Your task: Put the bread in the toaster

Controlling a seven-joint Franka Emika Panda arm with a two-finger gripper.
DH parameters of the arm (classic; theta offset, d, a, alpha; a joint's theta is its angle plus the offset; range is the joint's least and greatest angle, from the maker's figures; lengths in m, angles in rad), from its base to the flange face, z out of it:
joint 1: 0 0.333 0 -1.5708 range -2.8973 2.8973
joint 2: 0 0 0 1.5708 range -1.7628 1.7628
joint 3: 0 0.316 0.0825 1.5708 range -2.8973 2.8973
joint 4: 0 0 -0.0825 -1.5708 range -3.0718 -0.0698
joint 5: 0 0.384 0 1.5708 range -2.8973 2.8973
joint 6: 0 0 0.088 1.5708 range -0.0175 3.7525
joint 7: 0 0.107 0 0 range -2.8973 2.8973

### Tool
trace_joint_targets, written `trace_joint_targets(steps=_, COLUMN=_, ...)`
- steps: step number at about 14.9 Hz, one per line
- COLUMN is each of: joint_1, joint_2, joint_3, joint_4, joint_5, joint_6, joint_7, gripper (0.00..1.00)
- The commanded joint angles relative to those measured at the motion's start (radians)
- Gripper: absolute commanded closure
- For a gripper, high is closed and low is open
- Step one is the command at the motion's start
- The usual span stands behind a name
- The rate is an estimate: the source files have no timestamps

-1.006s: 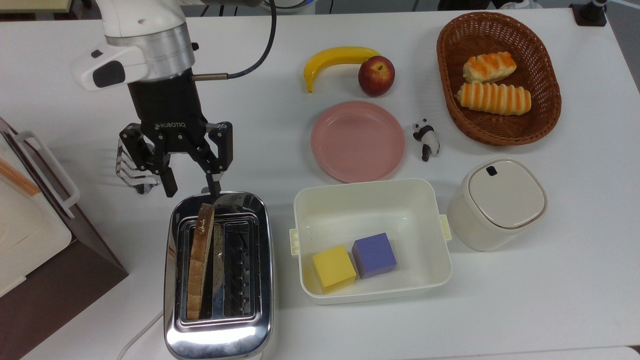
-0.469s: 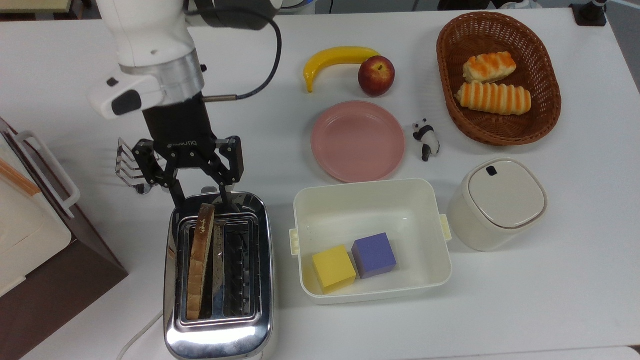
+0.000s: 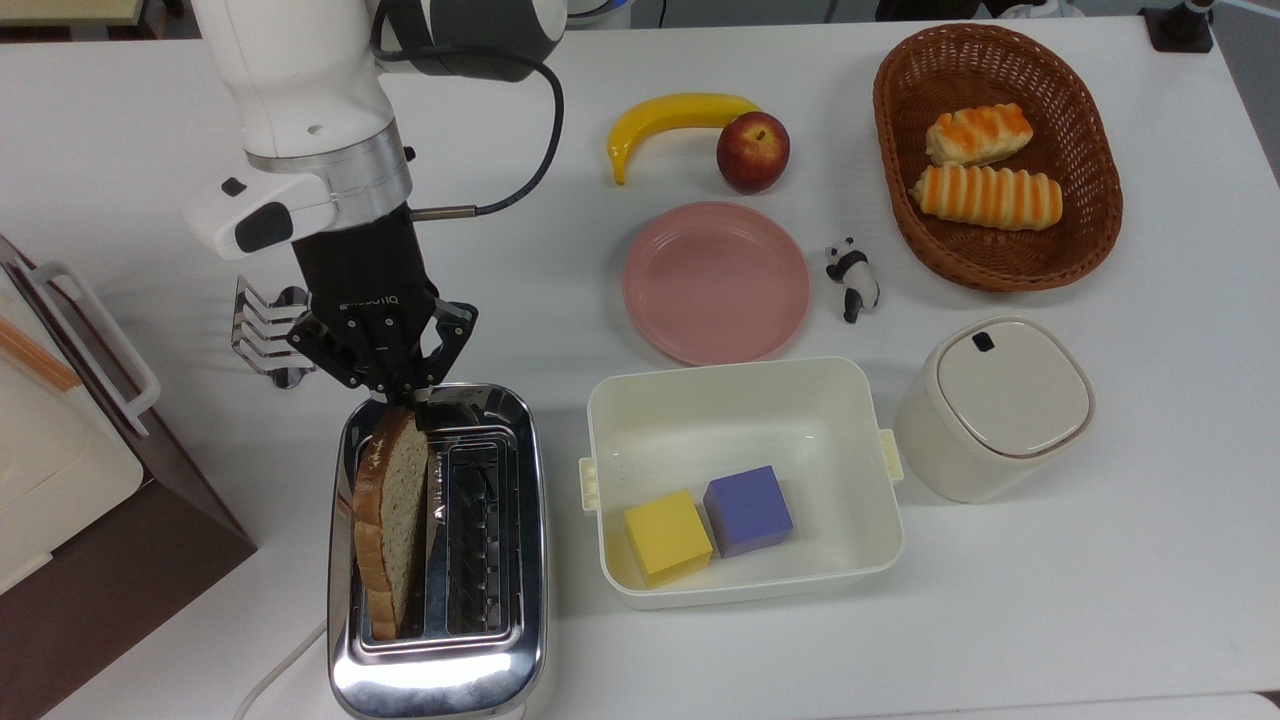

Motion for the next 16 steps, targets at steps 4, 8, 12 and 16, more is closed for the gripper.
trace_joint_targets(steps=4, joint_1=0.007, joint_2=-0.065, joint_3=-0.005, joint_4=-0.027, joint_5=-0.005, joint_6=0.012, joint_7=-0.007, gripper=1.00)
trace_joint_targets(steps=8, joint_1=0.007, joint_2=-0.085, joint_3=-0.005, joint_4=-0.041, joint_5=-0.002, joint_6=0.009, joint_7=-0.006, gripper=1.00)
trace_joint_targets(steps=12, joint_1=0.009, joint_2=-0.082, joint_3=-0.005, joint_4=-0.062, joint_5=-0.008, joint_6=0.009, joint_7=-0.009, gripper=1.00)
trace_joint_targets(steps=16, joint_1=0.010, joint_2=-0.085, joint_3=0.001, joint_4=-0.082, joint_5=-0.010, joint_6=0.009, joint_7=-0.009, gripper=1.00)
